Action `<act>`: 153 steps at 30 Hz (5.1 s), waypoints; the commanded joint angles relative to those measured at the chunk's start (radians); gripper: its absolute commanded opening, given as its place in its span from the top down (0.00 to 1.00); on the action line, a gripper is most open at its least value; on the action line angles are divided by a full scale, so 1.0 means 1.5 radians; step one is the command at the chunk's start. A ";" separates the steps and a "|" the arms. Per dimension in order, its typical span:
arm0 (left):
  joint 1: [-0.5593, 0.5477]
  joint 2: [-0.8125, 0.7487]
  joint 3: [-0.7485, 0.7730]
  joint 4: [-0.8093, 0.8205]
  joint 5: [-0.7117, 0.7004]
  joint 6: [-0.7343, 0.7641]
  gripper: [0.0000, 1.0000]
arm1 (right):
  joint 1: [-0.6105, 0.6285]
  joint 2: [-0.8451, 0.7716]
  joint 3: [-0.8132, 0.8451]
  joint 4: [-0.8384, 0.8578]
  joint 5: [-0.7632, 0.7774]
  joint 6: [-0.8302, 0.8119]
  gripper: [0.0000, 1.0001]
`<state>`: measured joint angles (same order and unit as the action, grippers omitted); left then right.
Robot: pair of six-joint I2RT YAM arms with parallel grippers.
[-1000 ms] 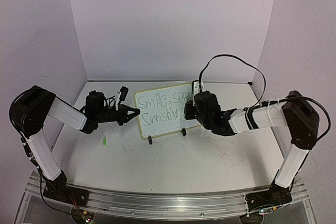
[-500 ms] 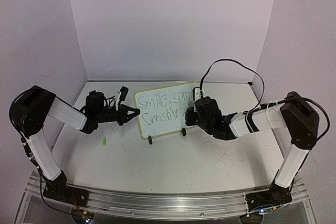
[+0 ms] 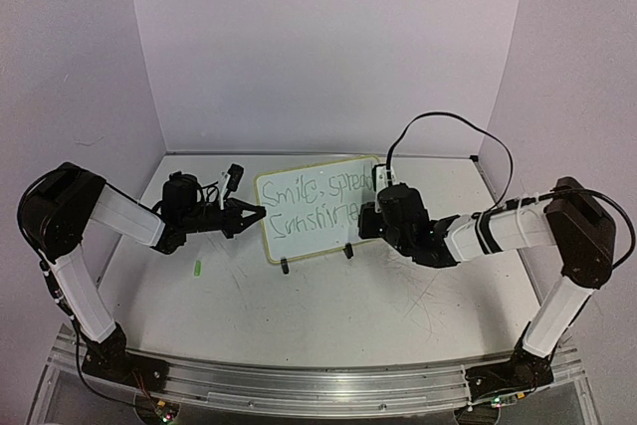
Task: Write a sentence on the whiteboard
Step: Write a sentence on the whiteboard, then place the whiteboard at the center of the board, then pick up the pen cap from the corner of the board, then insert the whiteboard marker without the cap into the pen cap.
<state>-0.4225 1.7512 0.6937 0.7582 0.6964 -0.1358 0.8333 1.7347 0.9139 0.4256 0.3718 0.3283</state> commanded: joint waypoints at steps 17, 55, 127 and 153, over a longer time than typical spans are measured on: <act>0.004 0.023 -0.002 -0.079 -0.074 0.071 1.00 | -0.020 0.034 0.013 0.061 0.025 -0.011 1.00; 0.005 -0.441 -0.131 -0.412 -0.297 -0.307 0.21 | -0.012 -0.424 -0.160 -0.062 -0.026 -0.146 1.00; -0.433 -0.290 -0.018 -0.204 -0.499 0.267 1.00 | 0.101 -0.206 0.175 -0.317 -0.416 -0.152 1.00; -0.433 -0.265 -0.015 -0.203 -0.485 0.276 1.00 | 0.110 -0.224 0.142 -0.271 -0.389 -0.134 1.00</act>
<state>-1.0679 1.3467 0.6605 0.4198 -0.0345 0.2653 0.9955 1.4329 1.1236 -0.0431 -0.2297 0.1216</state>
